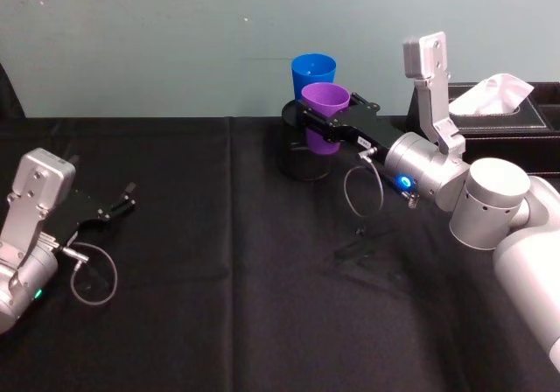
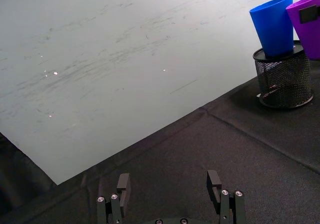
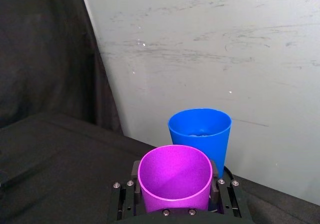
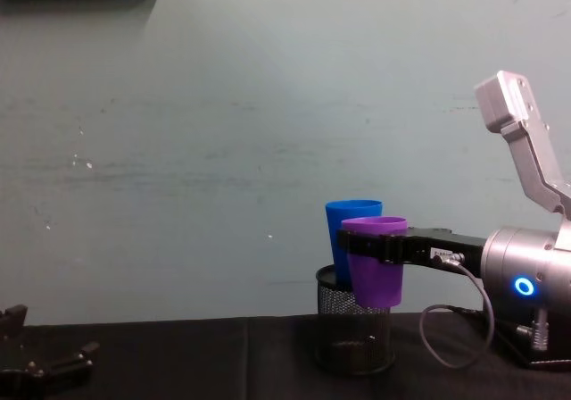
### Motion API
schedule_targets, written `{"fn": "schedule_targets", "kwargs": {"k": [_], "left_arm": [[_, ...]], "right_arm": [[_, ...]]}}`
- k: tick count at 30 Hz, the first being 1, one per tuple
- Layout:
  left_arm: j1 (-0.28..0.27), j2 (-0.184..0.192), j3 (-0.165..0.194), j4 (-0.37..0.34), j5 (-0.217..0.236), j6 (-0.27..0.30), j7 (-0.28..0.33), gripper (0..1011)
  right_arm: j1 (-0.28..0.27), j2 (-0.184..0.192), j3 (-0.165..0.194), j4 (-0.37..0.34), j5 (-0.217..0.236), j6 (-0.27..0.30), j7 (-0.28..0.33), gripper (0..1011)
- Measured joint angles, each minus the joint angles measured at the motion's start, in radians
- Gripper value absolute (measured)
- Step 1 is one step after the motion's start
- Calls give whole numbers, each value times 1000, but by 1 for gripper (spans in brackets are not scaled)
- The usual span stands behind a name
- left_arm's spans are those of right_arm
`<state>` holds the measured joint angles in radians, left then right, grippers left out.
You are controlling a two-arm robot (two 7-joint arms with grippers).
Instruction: Pick up one cup with a gripper and tap it against the other cup.
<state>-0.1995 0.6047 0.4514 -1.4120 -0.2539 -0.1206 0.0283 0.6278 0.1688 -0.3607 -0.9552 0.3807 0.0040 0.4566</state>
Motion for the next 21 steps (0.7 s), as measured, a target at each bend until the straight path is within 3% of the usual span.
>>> {"fn": "schedule_targets", "kwargs": {"k": [21], "left_arm": [[0, 0, 0, 0, 0, 0, 0, 1000]], "right_arm": [[0, 0, 0, 0, 0, 0, 0, 743]]}}
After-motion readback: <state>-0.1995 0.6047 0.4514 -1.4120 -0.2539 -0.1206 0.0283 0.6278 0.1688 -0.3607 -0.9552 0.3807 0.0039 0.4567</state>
